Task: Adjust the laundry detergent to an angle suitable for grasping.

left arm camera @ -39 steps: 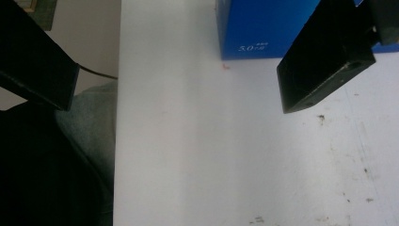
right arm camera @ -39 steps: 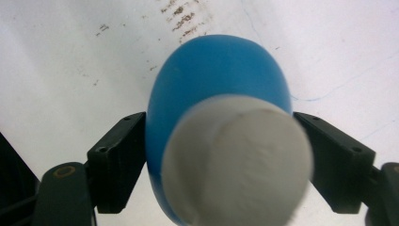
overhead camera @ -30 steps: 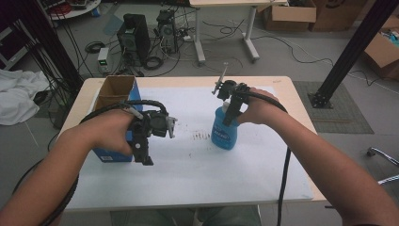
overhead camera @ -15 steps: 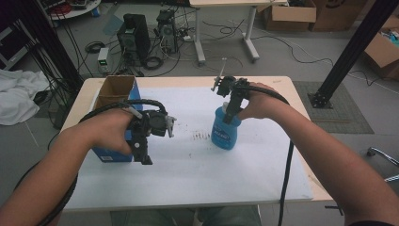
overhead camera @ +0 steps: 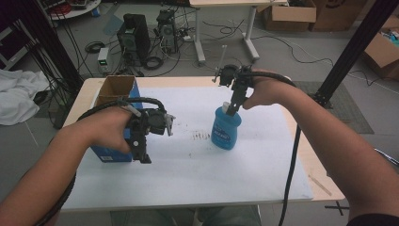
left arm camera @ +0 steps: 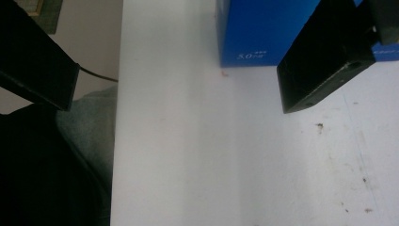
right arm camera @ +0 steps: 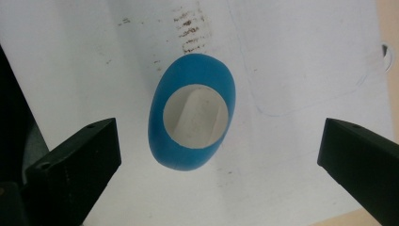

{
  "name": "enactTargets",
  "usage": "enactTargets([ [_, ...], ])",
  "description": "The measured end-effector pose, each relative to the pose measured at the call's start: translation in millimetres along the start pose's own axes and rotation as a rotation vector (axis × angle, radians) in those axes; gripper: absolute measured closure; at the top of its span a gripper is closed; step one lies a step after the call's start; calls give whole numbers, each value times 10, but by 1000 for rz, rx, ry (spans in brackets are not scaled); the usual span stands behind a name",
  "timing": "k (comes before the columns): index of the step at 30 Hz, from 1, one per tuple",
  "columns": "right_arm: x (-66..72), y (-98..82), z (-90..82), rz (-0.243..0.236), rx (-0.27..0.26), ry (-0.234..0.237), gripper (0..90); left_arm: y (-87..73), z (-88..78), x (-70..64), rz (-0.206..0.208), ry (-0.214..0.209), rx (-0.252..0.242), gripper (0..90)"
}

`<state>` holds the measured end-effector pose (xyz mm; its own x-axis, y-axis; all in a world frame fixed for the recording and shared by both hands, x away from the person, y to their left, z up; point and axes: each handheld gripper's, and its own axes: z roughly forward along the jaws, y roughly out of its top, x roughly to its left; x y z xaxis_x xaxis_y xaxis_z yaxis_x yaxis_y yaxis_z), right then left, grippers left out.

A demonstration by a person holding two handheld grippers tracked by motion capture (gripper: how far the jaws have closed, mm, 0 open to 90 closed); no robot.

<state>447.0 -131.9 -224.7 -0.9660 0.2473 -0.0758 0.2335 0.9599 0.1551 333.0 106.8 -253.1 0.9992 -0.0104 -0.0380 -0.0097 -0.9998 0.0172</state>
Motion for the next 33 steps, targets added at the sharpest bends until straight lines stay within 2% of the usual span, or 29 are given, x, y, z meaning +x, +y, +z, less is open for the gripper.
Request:
enactTargets([
  [3,1,6,-101,-47,-10,21,0,7,-12,7,2,2,5,0],
  [12,103,46,-313,-185,61,68,0,33,-23,31,-4,-2,10,1],
  [14,116,42,-356,-201,67,76,0,44,-30,36,-6,0,17,1],
  [18,106,15,-435,-232,68,117,0,66,-51,34,-9,5,17,1],
  [23,72,0,-464,-250,66,141,0,93,-78,35,-9,11,14,1],
  [33,52,51,-415,-265,86,140,0,72,-67,50,-15,10,9,1],
])
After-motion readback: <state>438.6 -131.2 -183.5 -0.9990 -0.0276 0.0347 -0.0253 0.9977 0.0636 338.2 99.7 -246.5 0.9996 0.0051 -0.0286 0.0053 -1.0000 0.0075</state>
